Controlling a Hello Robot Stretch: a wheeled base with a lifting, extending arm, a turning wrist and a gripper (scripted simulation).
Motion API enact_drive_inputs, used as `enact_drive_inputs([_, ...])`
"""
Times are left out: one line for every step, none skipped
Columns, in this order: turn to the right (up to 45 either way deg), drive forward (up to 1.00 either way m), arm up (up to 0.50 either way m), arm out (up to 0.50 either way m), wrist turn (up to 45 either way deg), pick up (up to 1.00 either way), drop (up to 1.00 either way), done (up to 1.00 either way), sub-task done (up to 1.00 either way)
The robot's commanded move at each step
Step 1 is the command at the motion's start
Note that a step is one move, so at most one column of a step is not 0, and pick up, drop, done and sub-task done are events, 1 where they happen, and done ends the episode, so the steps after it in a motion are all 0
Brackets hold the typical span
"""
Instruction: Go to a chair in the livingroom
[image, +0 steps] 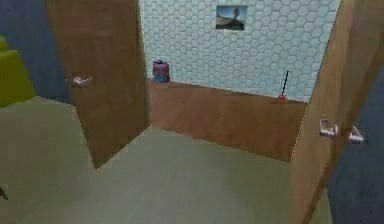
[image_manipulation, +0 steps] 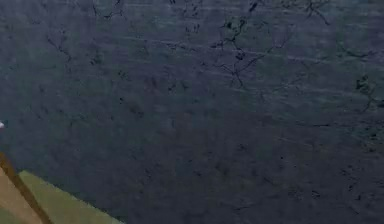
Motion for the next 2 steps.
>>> enact_drive_inputs([0.0,0.75,0.00,0.00,0.0,0.00,0.00,0.00,0.00])
enact_drive_inputs([21.0,0.00,0.00,0.00,0.0,0.00,0.00,0.00,0.00])
